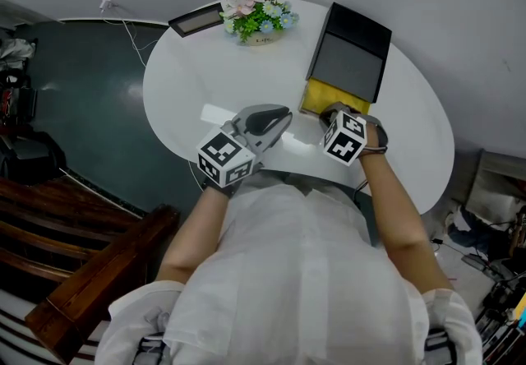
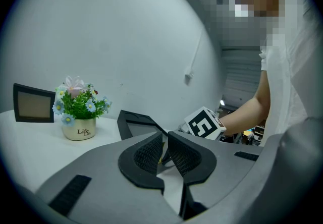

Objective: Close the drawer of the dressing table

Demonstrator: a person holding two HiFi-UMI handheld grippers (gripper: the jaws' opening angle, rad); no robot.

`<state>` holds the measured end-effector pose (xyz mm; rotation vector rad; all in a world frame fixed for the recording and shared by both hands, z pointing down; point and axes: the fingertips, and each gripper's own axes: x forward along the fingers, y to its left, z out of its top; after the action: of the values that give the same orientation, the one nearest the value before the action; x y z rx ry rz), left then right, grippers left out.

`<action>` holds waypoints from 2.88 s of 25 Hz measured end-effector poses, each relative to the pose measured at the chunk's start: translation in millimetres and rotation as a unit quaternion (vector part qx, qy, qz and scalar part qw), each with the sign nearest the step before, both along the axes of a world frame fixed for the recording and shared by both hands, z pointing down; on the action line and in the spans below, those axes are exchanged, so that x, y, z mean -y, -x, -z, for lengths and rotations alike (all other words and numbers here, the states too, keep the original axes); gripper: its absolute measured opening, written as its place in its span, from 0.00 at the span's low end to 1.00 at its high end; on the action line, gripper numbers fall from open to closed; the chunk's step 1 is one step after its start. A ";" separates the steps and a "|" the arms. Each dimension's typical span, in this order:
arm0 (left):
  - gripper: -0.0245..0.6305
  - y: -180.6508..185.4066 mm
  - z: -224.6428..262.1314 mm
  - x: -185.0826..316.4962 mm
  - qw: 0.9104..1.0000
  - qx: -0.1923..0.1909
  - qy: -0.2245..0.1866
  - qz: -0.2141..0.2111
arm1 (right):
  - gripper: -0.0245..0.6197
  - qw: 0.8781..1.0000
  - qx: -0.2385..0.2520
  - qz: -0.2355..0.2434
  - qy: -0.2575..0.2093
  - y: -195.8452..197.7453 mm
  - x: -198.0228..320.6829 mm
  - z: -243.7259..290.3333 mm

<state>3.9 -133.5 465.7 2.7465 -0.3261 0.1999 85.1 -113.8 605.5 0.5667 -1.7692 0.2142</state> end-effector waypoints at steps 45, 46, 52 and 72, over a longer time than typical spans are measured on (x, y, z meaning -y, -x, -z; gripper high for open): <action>0.11 -10.1 3.2 9.5 1.000 -0.005 0.003 -0.009 | 0.47 0.999 0.005 -0.024 0.041 -39.4 65.8 8.3; 0.11 -10.1 3.3 9.6 1.000 -0.006 0.003 -0.009 | 0.46 0.999 0.006 -0.027 0.047 -39.8 64.5 7.5; 0.11 -12.5 3.3 13.1 1.000 -0.006 0.003 -0.011 | 0.38 0.998 0.003 -0.031 0.046 -44.2 69.3 7.5; 0.11 -13.9 2.6 10.5 1.000 -0.004 0.003 -0.010 | 0.30 0.999 -0.003 -0.027 0.021 -45.7 76.4 11.8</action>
<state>17.7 -144.0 463.1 2.7449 -0.2954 0.1941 130.8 -190.3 593.7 0.5835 -1.7405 0.2863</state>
